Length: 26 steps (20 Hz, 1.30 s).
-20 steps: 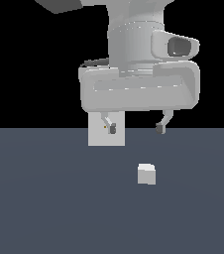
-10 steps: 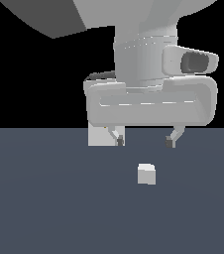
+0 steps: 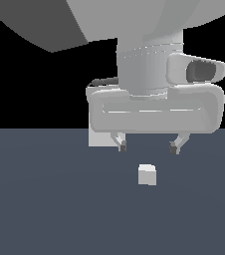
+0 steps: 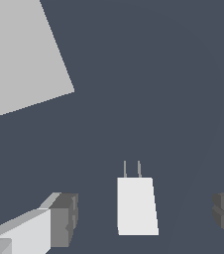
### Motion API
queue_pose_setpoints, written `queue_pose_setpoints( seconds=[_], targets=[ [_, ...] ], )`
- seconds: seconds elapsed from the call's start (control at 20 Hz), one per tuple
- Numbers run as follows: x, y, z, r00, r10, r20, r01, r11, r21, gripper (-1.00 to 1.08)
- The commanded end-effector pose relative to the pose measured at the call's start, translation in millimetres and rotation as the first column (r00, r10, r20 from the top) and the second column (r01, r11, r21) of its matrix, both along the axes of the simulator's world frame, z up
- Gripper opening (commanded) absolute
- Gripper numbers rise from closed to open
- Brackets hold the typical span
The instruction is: Plug the charger into the wall socket.
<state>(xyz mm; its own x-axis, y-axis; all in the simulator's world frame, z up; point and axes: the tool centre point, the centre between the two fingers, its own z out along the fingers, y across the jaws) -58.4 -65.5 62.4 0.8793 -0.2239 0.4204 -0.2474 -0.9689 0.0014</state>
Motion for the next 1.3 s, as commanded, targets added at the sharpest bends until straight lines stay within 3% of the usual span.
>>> queue_pose_setpoints(
  seconds=[0.0, 1.0, 1.05, 1.25],
  targets=[
    [0.1, 0.0, 0.0, 1.0, 0.0, 0.001, 0.0, 1.0, 0.0, 1.0],
    [-0.2, 0.1, -50.8, 1.0, -0.002, 0.003, 0.002, 1.0, 0.002, 1.0],
    [-0.2, 0.1, -50.8, 1.0, -0.002, 0.003, 0.002, 1.0, 0.002, -1.0],
    [-0.2, 0.1, -50.8, 1.0, -0.002, 0.003, 0.002, 1.0, 0.002, -1.0]
  ],
)
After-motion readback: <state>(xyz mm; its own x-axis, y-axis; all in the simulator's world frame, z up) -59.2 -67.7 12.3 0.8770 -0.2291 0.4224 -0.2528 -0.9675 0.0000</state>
